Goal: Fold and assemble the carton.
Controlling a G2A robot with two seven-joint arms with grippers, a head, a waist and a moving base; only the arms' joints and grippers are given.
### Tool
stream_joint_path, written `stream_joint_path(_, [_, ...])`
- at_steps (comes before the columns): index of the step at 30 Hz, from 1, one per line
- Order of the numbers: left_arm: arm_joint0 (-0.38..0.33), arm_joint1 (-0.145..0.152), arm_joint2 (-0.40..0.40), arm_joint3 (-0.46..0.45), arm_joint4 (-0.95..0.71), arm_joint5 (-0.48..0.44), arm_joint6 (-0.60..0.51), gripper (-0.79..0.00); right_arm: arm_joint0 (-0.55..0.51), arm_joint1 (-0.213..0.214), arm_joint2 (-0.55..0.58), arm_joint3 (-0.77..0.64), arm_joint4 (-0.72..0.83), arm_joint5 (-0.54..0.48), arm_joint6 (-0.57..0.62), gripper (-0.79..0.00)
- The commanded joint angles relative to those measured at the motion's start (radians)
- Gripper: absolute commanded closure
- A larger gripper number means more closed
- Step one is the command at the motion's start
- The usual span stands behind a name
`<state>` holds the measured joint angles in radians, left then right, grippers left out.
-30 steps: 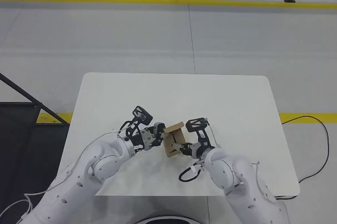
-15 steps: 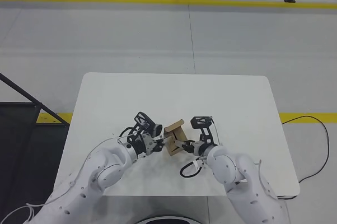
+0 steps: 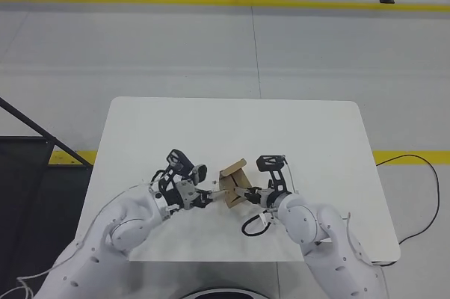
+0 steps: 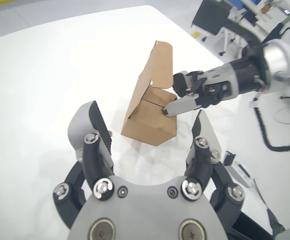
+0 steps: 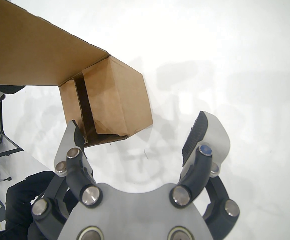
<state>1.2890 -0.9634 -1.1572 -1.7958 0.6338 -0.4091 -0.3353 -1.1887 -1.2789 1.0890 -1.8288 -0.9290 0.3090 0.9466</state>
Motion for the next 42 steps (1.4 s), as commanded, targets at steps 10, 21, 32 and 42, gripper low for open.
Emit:
stream_joint_path(10, [-0.038, -0.018, -0.025, 0.032, -0.151, 0.235, -0.038, -0.785, -0.001, 0.002, 0.013, 0.002, 0.000, -0.029, 0.004, -0.785])
stream_joint_path(21, [-0.180, -0.062, 0.124, 0.115, -0.085, 0.348, -0.111, -0.785, 0.011, 0.000, 0.009, 0.019, -0.004, -0.035, 0.020, -0.785])
stream_joint_path(32, [-0.207, -0.084, 0.179, 0.133, -0.005, 0.370, -0.121, -0.785, 0.012, -0.002, 0.026, 0.028, 0.020, -0.022, 0.003, -0.785])
stream_joint_path(42, [-0.196, -0.096, 0.190, 0.125, 0.041, 0.366, -0.114, -0.785, -0.049, 0.004, 0.078, -0.017, 0.049, 0.010, -0.032, -0.785])
